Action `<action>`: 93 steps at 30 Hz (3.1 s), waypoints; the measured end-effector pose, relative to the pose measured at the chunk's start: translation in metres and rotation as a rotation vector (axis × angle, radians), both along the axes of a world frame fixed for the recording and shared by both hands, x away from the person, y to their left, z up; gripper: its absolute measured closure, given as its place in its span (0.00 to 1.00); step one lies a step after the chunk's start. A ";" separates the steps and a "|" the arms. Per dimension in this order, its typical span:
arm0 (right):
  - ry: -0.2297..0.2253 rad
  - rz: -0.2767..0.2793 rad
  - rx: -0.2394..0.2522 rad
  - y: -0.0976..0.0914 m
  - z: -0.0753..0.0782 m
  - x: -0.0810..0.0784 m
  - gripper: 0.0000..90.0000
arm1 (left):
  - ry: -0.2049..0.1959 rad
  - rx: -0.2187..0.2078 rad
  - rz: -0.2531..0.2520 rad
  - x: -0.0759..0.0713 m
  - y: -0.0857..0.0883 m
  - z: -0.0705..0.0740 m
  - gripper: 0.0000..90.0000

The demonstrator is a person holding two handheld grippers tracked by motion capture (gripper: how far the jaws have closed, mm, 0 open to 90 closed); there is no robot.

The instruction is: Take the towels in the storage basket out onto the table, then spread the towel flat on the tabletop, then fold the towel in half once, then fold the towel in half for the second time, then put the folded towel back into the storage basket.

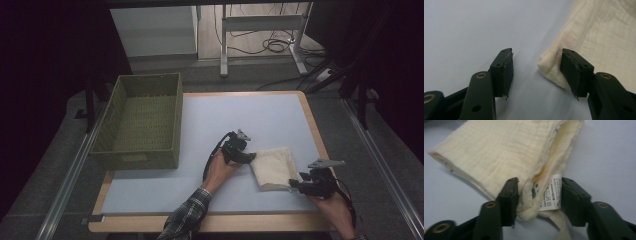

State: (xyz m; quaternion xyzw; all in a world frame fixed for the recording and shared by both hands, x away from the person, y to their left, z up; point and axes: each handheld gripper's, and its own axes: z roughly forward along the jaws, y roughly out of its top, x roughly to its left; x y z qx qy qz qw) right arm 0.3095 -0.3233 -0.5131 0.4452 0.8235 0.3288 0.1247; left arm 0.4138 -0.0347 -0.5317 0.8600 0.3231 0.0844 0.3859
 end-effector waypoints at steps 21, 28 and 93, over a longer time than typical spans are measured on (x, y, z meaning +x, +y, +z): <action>0.068 0.066 0.150 -0.003 0.006 -0.001 0.91 | 0.023 0.120 -0.123 -0.002 -0.010 0.027 0.95; 0.048 0.107 0.183 0.005 0.013 -0.002 0.90 | 0.027 0.154 -0.113 0.001 0.001 0.039 0.95; -0.036 0.335 0.269 0.135 0.063 0.042 0.90 | 0.025 0.328 0.059 0.005 0.137 0.128 0.93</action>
